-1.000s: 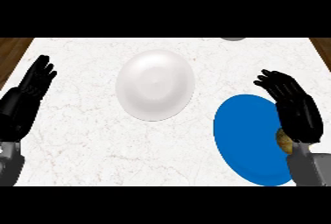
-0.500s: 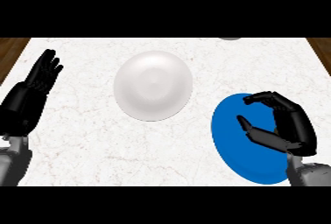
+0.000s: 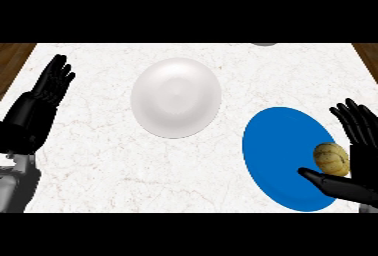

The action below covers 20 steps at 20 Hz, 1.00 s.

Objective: Pick the squash from the plate and place it in the plate

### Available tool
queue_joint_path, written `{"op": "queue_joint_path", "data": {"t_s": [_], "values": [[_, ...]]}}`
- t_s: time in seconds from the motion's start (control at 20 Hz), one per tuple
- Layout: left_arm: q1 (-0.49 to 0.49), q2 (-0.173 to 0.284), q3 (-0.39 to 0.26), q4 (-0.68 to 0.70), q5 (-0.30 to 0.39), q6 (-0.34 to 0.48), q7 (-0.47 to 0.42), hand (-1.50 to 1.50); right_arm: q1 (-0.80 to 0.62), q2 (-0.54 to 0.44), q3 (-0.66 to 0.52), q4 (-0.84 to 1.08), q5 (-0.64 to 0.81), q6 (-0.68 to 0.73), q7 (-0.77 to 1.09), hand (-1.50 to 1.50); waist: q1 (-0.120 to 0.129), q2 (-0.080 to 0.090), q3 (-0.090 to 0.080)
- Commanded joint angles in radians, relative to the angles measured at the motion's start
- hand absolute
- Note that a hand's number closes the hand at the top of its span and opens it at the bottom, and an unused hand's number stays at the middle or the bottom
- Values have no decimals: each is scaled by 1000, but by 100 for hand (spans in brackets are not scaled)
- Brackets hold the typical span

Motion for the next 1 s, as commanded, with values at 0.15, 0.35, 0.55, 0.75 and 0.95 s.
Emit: {"op": "queue_joint_path", "data": {"t_s": [0.15,0.35,0.55,0.75,0.95], "values": [[-2,-10,-1,8,-28,1,-13,0,78,-268,-124,-78,72,49,198,-150,-3,-1,-2],[9,-19,5,14,-23,3,-17,0,141,-442,-132,-118,135,117,390,-150,-8,-1,-4],[1,-10,4,4,-25,-13,-13,0,152,-596,-131,-176,120,249,553,-150,-2,-2,-4],[-38,-29,2,27,-27,-7,4,0,142,-688,-113,-136,75,399,628,-150,4,3,-1],[-51,-51,12,67,-36,-27,-22,0,66,-602,-4,-115,176,390,675,-150,14,4,0]]}}
